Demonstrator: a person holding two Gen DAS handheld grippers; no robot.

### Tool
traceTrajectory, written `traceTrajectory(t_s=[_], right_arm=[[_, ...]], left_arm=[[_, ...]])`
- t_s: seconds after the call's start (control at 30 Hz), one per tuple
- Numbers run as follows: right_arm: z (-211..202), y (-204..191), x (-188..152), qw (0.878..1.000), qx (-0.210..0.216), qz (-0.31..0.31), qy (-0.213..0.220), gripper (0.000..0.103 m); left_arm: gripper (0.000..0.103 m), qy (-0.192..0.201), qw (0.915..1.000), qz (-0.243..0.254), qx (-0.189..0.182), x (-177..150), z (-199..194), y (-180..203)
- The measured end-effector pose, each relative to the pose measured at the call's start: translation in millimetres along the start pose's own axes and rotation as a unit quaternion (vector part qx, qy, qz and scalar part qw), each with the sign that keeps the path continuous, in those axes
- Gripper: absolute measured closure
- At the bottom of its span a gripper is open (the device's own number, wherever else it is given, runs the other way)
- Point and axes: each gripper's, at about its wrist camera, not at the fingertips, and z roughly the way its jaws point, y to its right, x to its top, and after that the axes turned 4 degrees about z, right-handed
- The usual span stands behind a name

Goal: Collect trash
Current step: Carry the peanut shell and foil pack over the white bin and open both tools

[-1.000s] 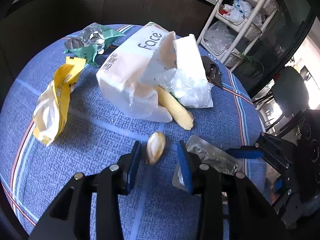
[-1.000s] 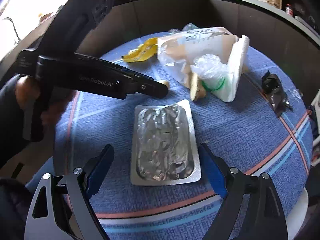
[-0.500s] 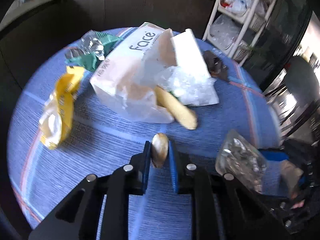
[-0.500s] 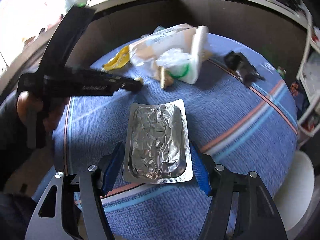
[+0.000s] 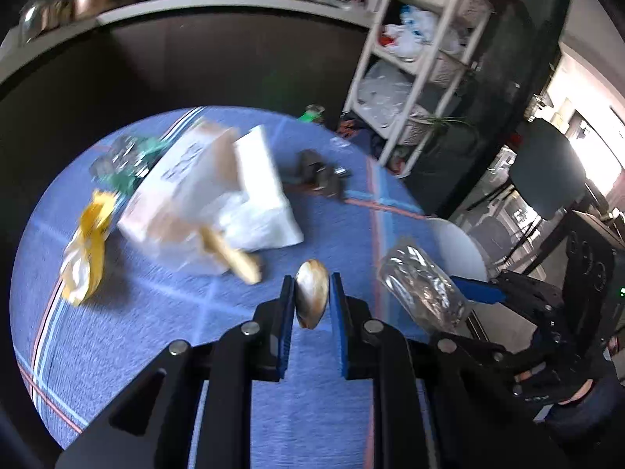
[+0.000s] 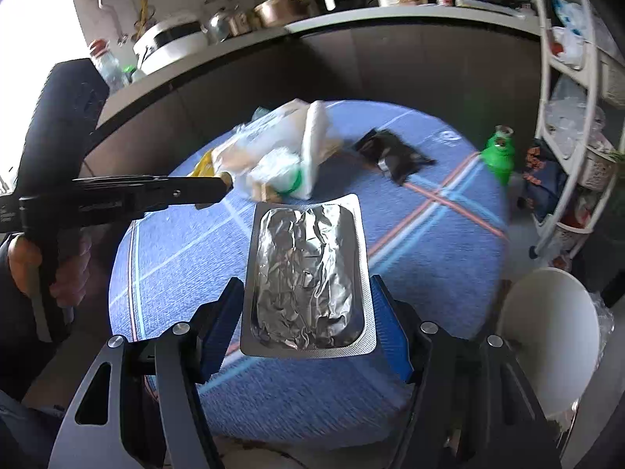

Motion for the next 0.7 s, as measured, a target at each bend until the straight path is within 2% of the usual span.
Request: traceTrajectory(t_s=[0.3, 0.53, 0.7], right_arm=[[-52, 58, -18, 0.996, -0.054, 0.055, 0.040, 0.042], [-76, 116, -43, 0.988, -0.106, 0.101, 0.045, 0.042], [-78, 156, -60, 0.981, -0.132, 0.134, 0.041, 0.042]], left_arm=[[0.085, -0.002, 0.9976, 0.058, -0.038, 20, 12, 72], [0.085, -0.022, 0.9913, 0.101, -0.081, 37, 50, 140], [0.085, -0.045, 0.9852, 0.126, -0.108, 45, 88, 188]])
